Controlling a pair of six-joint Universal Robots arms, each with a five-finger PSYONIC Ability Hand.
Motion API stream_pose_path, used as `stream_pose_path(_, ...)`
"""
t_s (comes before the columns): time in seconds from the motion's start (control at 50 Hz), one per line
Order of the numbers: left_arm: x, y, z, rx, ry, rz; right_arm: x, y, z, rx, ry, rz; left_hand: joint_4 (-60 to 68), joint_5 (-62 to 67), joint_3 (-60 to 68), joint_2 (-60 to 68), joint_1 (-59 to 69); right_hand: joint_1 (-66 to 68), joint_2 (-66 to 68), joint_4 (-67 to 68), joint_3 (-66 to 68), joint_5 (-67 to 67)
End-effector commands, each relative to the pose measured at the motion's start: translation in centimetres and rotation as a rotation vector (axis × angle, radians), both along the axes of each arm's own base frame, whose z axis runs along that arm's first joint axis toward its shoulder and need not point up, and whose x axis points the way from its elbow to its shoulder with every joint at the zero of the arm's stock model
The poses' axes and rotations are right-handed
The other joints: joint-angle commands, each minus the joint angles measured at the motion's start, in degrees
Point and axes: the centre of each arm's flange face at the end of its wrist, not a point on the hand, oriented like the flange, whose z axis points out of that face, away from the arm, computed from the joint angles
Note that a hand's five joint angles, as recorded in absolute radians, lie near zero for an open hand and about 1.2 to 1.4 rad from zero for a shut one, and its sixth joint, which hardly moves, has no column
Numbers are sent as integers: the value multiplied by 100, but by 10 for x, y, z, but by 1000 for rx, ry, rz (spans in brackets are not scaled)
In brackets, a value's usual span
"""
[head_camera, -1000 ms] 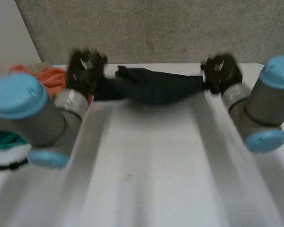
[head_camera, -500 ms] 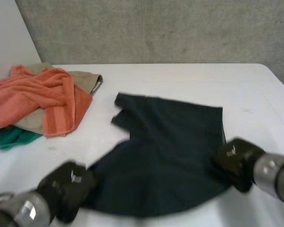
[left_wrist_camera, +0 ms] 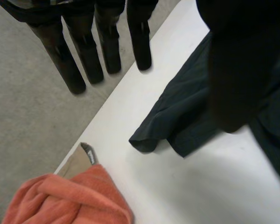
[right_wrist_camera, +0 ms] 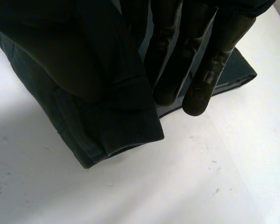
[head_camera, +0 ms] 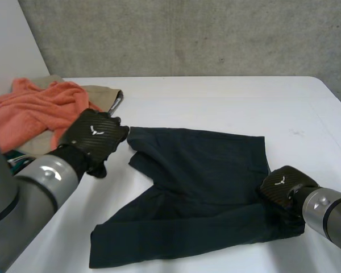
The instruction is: Fold the laundry.
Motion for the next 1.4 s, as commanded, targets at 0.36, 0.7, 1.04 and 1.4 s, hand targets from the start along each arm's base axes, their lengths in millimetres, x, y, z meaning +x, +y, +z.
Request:
stream_pose_path(0.36, -28, -106, -111, 179, 63, -84, -2, 3, -12, 3, -9, -14, 1383, 1382, 1401, 1340, 1253, 2312, 1281, 1194, 1181, 1270)
stream_pose_path(0.7, -46, -120, -127, 165, 89, -103, -5, 7, -21, 10, -8, -19, 2137, 2137, 2156, 2095, 2008, 2312, 1281, 1194, 1181, 1270)
stream_pose_path(1.04, -39, -109, -123, 182, -5, 19, -3, 0, -18, -32, -20, -20, 5249, 5249, 5268, 5207, 5120, 2312, 1281, 1194, 1181, 1270)
stream_pose_path(1.4, -25, -40, -93, 224, -259, 94, -1, 0, -16, -39, -26, -13, 3415, 3415, 3434, 3373, 3286, 2312, 1281, 1194, 1181, 1270)
